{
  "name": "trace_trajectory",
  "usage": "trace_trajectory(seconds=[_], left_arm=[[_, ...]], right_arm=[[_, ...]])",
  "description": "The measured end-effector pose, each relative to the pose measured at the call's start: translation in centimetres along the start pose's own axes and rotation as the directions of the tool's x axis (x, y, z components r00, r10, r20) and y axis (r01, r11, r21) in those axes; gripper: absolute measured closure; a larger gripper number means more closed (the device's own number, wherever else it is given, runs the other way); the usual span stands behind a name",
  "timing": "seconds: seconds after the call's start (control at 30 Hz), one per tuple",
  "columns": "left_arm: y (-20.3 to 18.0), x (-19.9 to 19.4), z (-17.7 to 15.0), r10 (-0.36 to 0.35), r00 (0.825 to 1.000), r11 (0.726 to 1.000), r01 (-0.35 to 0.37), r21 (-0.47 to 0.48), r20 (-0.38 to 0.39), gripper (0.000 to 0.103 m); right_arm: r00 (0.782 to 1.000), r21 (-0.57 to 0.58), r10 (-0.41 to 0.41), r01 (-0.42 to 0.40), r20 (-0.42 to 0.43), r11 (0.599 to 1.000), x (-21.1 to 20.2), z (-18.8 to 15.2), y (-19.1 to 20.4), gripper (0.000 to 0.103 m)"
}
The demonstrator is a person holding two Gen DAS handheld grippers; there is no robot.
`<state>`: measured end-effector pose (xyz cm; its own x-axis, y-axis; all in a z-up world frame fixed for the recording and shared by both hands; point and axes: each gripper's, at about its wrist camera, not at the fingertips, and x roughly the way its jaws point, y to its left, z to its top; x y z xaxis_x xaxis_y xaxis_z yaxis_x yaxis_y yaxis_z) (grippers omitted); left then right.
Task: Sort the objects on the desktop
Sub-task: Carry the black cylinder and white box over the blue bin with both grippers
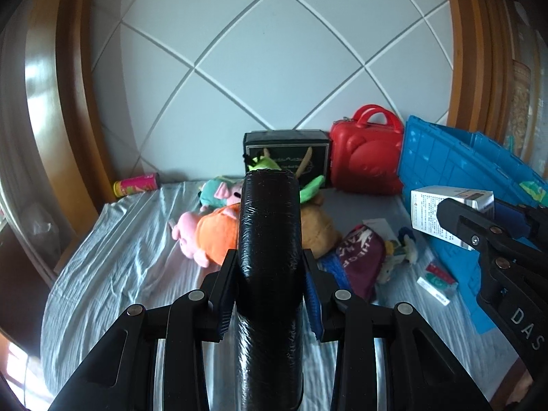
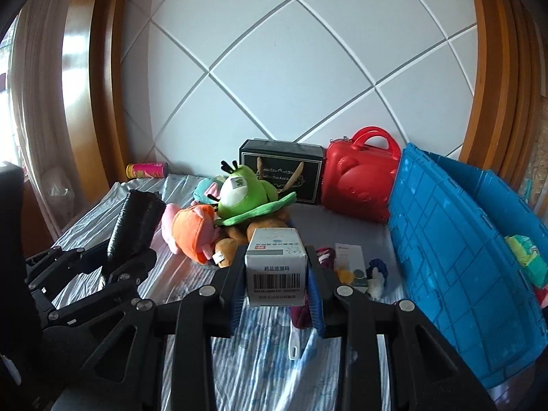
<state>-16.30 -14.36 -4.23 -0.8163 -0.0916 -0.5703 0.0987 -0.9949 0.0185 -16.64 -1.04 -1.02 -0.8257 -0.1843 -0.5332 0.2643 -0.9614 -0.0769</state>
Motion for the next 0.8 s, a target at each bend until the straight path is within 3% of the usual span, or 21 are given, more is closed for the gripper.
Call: trace_trajectory(seconds=[0.17, 0.37, 0.6, 0.8], left_arm=[[-4.3, -1.2, 2.2, -0.031, 0.998, 0.999, 0.030, 0.020, 0.054, 0.069], [-12.6, -2.6, 5.0, -0.065, 0.991, 0.998, 0.062, 0.033, 0.119, 0.069], [-26.5, -5.4, 9.4, -0.083, 0.970, 0.996, 0.085, 0.002, 0.226, 0.069], [-38.8, -7.8, 12.9, -0.134, 0.952, 0.991, 0.134, 0.019, 0.273, 0.069]], right_arm=[[0.997, 0.016, -0.045, 0.044, 0.064, 0.999, -2.4, 1.2, -4.0, 0.072], [0.987, 0.042, -0.061, 0.056, 0.146, 0.998, -5.5, 2.1, -12.2, 0.072], [0.965, 0.038, -0.109, 0.103, 0.238, 0.994, -10.6, 2.5, -26.6, 0.072], [0.957, 0.089, -0.192, 0.176, 0.219, 0.980, -13.4, 1.3, -40.1, 0.072]])
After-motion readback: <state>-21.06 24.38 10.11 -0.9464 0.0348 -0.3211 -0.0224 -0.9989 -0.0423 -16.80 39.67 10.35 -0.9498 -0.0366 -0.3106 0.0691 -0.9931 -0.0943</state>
